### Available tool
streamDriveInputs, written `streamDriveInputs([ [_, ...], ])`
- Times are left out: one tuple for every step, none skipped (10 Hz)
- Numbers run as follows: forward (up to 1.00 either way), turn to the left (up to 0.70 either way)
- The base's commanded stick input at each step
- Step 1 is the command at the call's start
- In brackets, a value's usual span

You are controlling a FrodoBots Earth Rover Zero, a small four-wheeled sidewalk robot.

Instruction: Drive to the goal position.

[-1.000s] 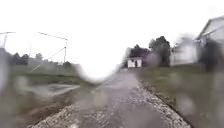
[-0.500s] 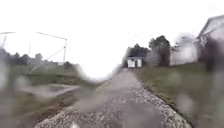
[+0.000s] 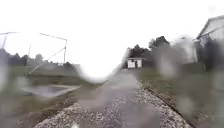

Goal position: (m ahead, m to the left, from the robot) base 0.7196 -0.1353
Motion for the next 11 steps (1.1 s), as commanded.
streamDriveInputs([
  [0.52,-0.21],
  [0.43,-0.17],
  [0.33,-0.13],
  [0.24,-0.1],
  [0.15,-0.06],
  [0.05,-0.02],
  [0.0,0.0],
  [0.0,0.0],
  [0.0,0.0],
  [0.0,0.0],
  [0.0,0.0],
])
